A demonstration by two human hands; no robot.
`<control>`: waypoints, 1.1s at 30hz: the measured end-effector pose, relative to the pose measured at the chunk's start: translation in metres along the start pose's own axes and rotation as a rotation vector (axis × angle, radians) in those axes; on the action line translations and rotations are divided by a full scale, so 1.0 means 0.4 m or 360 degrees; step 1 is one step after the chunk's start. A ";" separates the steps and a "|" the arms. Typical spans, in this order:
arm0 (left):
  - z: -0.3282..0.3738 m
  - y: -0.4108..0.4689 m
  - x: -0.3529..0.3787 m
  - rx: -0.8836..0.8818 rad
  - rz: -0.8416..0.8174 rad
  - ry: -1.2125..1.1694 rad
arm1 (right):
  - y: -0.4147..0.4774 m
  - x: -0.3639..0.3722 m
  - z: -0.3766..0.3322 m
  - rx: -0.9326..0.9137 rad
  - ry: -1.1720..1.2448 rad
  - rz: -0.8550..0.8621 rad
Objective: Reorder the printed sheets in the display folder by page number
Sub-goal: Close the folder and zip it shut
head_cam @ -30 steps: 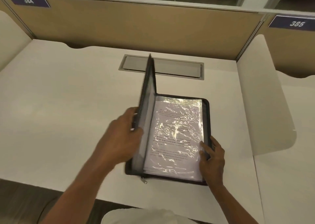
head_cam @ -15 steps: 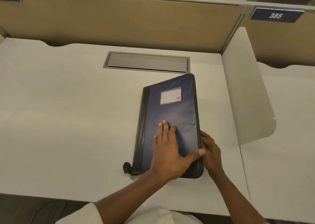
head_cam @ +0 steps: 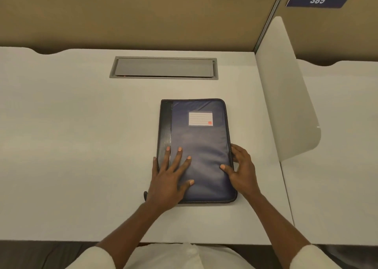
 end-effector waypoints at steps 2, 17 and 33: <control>-0.028 0.004 -0.013 0.0100 0.0013 -0.0082 | 0.005 0.009 -0.007 -0.0024 -0.0080 0.0045; -0.203 -0.005 -0.131 -0.0111 0.0253 -0.0766 | -0.008 0.036 -0.125 -0.0089 -0.0594 0.0436; -0.286 -0.273 -0.040 -0.0132 0.0205 -0.0624 | -0.368 0.465 -0.298 -0.0381 -0.0579 0.0126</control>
Point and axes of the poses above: each hand's wrist, its own y-axis towards the middle knuckle, its own x-axis out of the palm, z = x × y, the point moved 9 cm from there along y, towards the middle knuckle
